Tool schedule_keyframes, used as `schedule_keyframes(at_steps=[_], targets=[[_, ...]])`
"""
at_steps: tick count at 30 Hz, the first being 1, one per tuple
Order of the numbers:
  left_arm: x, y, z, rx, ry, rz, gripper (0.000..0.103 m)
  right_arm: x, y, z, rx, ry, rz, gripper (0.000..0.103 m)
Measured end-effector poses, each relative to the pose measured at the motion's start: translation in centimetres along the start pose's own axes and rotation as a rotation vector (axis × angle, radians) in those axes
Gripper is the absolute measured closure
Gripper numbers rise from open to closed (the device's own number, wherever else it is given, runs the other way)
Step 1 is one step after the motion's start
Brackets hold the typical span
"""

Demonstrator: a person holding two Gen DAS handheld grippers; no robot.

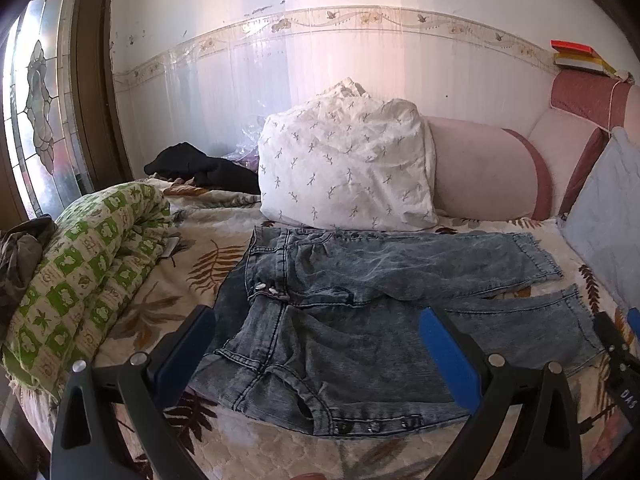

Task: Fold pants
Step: 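Move both tools toward the waistband of the blue jeans, then grasp the jeans waistband edge with the left tool while the right tool grasps it too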

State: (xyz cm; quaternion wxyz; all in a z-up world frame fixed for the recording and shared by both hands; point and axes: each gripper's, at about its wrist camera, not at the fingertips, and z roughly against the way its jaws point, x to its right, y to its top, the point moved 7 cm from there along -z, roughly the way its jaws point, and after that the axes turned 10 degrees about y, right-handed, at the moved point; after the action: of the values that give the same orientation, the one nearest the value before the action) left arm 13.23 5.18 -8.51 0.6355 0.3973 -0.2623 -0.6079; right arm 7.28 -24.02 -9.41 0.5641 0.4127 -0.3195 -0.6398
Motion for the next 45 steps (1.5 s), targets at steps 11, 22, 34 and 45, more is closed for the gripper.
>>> schedule_keyframes(at_steps=[11, 22, 34, 45], targets=[[-4.0, -1.4, -7.7, -0.057, -0.036, 0.020, 0.000, 1.8, -2.1, -2.2, -0.064, -0.052, 0.045, 0.000], [-11.6, 7.8, -19.4, -0.107, 0.065, 0.032, 0.000, 6.9, 0.4, -4.2, -0.102, -0.049, -0.006, 0.000], [-8.0, 8.7, -34.6, -0.521, -0.044, 0.086, 0.026, 12.7, 11.1, -13.0, -0.125, -0.081, -0.021, 0.000], [-5.3, 5.9, -39.0, -0.673, -0.134, 0.159, 0.070, 17.4, 10.5, -18.2, -0.181, -0.151, -0.087, 0.000]])
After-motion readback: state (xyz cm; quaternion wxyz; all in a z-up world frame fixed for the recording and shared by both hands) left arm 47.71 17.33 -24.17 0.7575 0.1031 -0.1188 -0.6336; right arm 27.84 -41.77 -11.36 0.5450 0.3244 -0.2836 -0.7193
